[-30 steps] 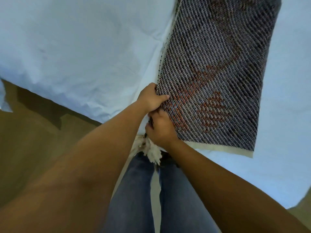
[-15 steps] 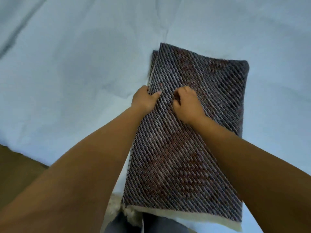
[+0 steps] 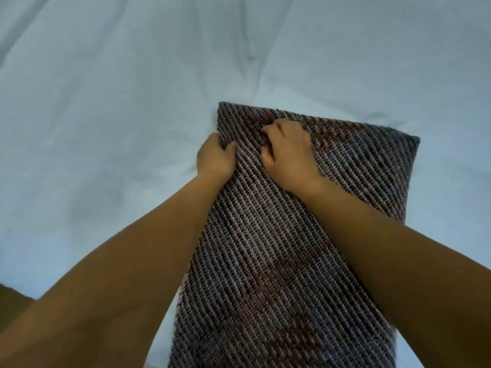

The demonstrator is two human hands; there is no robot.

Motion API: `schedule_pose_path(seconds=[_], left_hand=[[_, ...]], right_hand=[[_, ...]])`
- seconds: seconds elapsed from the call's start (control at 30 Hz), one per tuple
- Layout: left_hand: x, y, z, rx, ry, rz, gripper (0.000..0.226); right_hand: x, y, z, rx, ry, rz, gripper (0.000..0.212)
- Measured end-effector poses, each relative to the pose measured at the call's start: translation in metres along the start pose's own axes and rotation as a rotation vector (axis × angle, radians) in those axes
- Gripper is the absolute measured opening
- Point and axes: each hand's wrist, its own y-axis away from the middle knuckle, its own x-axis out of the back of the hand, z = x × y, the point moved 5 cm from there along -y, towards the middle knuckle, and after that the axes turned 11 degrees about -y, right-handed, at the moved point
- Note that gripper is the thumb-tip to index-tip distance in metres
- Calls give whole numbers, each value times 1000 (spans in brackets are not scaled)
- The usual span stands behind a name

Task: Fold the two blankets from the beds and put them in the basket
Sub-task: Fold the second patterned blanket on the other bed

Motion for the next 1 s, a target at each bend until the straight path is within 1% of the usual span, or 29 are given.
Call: schedule_pose_path(seconds=[0.07,0.17,0.23,0.3,0.33,0.4,0.43,0.47,0.53,0.57,0.73,0.83,0.9,1.0], left_hand=[[1,-9,16,-41,26,-37,35],[10,-23,38,-70,86,-82,56],[11,-30,48,-60,89,-191,70],[13,-32,56,-24,132,-322,75],[14,-33,59,-8,168,-394,74],[13,-34,66,5,208,-504,59],[12,-33,68,15,201,-527,50],[11,-32,70,29,177,-532,46],[10,-31,73,46,122,-486,51],[11,-30,76,34,110,-440,51],[31,-27,82,-119,67,-139,38],[45,-12,83,-223,27,-13,35],[53,3,83,-264,60,18,31],[70,26,80,-273,179,-15,18]], right_hand=[[2,0,12,-20,16,17,45],[16,0,34,-65,17,51,55],[31,2,53,-109,42,59,63],[48,4,77,-182,76,12,72],[57,7,89,-217,106,-17,74],[76,11,112,-311,185,-68,79],[83,14,121,-376,222,-103,84],[89,17,129,-445,253,-144,88],[93,24,140,-535,296,-216,93],[95,27,143,-543,310,-217,91],[118,28,129,-409,375,-5,79],[129,35,119,-350,410,81,74],[136,46,110,-311,429,148,69],[148,71,94,-221,450,231,56]])
